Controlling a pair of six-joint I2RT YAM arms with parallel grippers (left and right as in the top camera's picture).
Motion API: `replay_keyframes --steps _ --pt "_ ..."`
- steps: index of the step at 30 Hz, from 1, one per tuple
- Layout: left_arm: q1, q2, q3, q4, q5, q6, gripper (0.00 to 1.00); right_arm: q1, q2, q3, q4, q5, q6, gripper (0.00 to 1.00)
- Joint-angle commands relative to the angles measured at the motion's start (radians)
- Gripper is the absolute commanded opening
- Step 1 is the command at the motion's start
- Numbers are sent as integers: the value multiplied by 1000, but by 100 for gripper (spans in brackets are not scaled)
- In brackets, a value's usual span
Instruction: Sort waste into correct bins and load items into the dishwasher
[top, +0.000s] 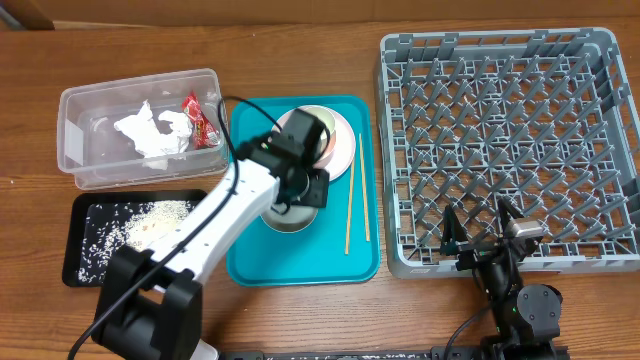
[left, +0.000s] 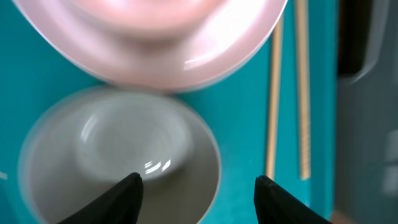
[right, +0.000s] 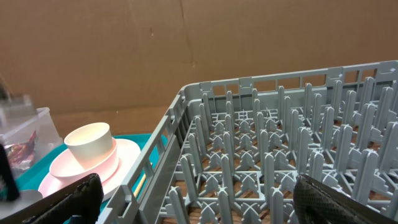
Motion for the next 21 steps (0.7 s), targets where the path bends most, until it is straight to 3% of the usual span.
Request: replay_keyframes --steps 1,2,14,18,21 --pt "35 -97 138 -31 -16 23 64 6 -6 -10 6 6 -6 100" --pt "40 -113 165 -37 -16 23 100 6 -6 -10 6 6 -6 100" --pt "90 -166 273 -89 -106 93 100 6 -6 -10 8 -12 14 100" --pt "178 -183 366 -127 -104 71 100 6 -6 -3 50 -32 263 100" --pt "261 -199 409 -127 -89 61 100 6 -6 47 -29 -32 299 100"
